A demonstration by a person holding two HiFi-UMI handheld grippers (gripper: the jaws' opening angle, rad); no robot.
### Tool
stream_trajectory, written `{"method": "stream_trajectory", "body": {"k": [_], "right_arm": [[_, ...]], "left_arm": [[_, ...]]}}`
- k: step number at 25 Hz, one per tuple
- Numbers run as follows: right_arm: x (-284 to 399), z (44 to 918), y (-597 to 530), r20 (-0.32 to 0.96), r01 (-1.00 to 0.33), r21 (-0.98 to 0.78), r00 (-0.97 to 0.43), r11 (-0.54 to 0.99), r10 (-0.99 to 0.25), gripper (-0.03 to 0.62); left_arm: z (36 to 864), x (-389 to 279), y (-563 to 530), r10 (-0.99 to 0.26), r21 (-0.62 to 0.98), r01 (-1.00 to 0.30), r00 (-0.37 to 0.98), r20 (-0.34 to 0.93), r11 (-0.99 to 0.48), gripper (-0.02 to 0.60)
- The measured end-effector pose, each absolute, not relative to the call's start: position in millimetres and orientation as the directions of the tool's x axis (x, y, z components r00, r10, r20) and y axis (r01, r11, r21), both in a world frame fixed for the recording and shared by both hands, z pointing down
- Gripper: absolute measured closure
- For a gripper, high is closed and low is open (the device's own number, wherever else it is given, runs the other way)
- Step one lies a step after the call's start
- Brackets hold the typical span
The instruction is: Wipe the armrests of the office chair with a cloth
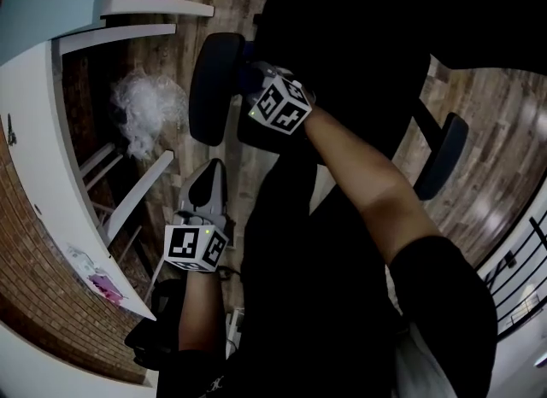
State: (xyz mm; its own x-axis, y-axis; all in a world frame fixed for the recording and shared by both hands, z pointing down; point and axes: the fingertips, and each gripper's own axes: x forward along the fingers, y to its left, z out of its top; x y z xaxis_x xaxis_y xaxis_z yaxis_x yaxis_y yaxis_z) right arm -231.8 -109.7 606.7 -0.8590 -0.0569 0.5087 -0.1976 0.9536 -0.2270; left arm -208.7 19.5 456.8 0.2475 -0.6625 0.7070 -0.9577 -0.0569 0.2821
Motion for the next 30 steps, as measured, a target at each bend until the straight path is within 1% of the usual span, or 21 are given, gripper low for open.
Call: {"method": "stream_trajectory", "body": {"k": [3,6,9,12,15,18,21,27,30], "right_arm": [[-231,580,-96,0.462,-0.150,-0.217,-0.886,0.964,-0.034,0.548],[-229,579,-82,0.485,-0.103,-0.209,-0.874,0.972,0.011,0.548],[-219,571,-56,0.511,-0.020,-0.192,-0.856,0.981,0.083,0.548],[-207,543,-28,0.495,0.066,-0.166,-0.857,0.984,0.141,0.548],[-207,517,4,0.490,0.163,-0.124,-0.848,0.979,0.203,0.548],[-214,504,32,0.510,0.244,-0.093,-0.821,0.965,0.256,0.548],[-231,499,47,0.544,0.274,-0.066,-0.796,0.960,0.265,0.547],[-275,520,32,0.677,0.274,-0.008,-0.706,0.962,0.207,0.546],[-286,526,30,0.719,0.320,0.012,-0.661,0.947,0.214,0.546]], "left_arm": [[446,-195,25,-0.682,0.280,-0.960,0.223,0.696,-0.028,0.575],[438,-179,35,-0.696,0.276,-0.961,0.205,0.689,-0.010,0.575],[429,-167,51,-0.710,0.282,-0.959,0.176,0.682,0.034,0.575],[419,-162,62,-0.728,0.296,-0.951,0.144,0.671,0.084,0.575],[410,-163,70,-0.752,0.307,-0.944,0.114,0.649,0.123,0.575],[404,-166,78,-0.777,0.336,-0.927,0.088,0.624,0.166,0.575],[402,-179,83,-0.793,0.356,-0.916,0.075,0.605,0.184,0.575],[406,-223,93,-0.823,0.401,-0.887,0.044,0.567,0.228,0.575],[414,-240,99,-0.826,0.393,-0.892,0.040,0.562,0.224,0.575]]}}
